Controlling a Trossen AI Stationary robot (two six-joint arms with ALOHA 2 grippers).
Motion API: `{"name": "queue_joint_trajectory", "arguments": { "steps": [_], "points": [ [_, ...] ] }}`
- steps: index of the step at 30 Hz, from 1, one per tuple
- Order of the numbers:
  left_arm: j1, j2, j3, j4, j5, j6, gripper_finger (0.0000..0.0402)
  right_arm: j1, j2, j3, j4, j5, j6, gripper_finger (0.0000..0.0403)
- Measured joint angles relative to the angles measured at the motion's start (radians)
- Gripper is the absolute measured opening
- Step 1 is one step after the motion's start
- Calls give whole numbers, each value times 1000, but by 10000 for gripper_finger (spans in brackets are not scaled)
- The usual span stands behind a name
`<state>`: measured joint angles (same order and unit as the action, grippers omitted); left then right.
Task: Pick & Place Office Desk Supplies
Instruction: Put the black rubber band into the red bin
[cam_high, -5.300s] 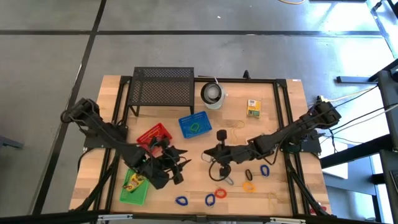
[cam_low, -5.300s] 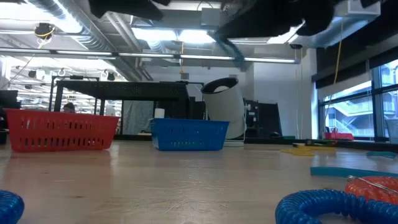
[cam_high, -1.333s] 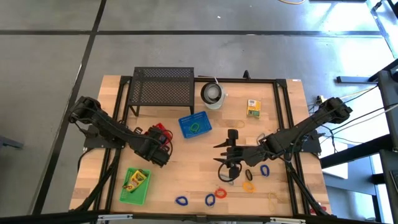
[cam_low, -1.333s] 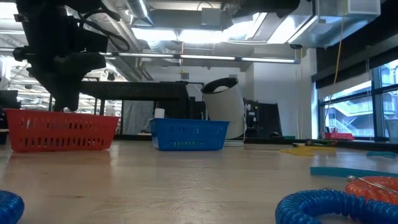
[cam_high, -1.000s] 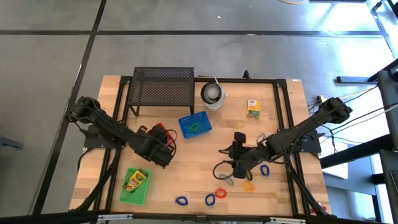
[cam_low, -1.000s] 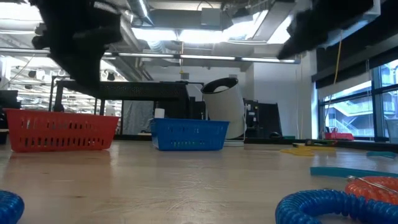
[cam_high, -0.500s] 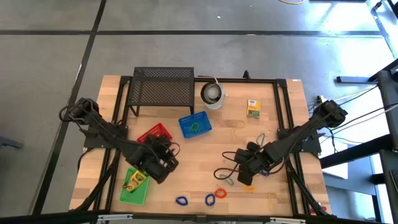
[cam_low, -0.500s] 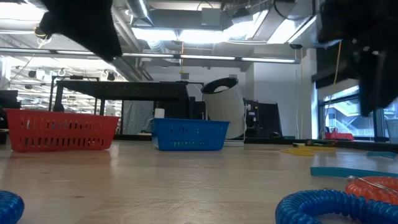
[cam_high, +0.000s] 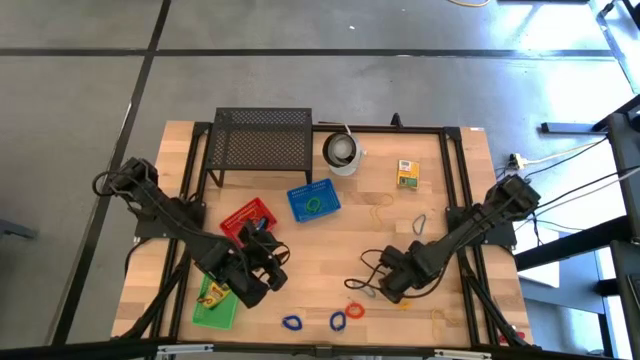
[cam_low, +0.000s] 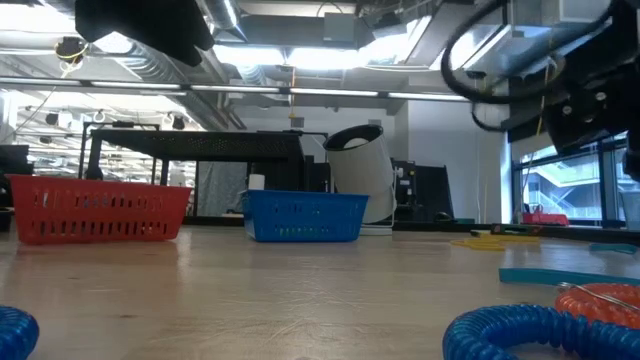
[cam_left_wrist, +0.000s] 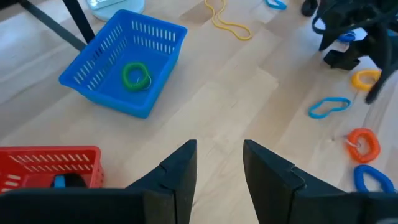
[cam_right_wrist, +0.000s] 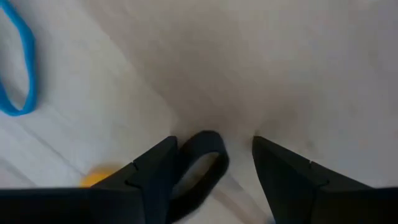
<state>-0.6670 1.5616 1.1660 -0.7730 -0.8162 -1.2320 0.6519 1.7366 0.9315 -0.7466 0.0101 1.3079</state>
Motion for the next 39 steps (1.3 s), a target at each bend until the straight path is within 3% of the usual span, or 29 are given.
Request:
{"name": "queue_joint_trajectory", "arguments": {
  "steps": [5,9,19,24,28,35,39],
  "points": [
    [3,0,0,0,-2,15,125,5,27,6,-8,-23,-30,211],
    [3,0,0,0,-5,23,125,6,15,2,-9,-18,-46,184],
    [3,0,0,0,-6,23,125,7,2,-2,-8,-30,-160,19],
    [3,0,0,0,-46,26,125,6,-53,-15,-28,24,-241,22],
    [3,0,0,26,-118,97,125,-12,-136,-9,15,152,-300,15],
    [22,0,0,166,-184,279,125,-68,-250,-7,370,404,-609,17],
    [35,19,0,271,-142,418,126,-95,-269,-5,676,419,-894,24]
  ]
}}
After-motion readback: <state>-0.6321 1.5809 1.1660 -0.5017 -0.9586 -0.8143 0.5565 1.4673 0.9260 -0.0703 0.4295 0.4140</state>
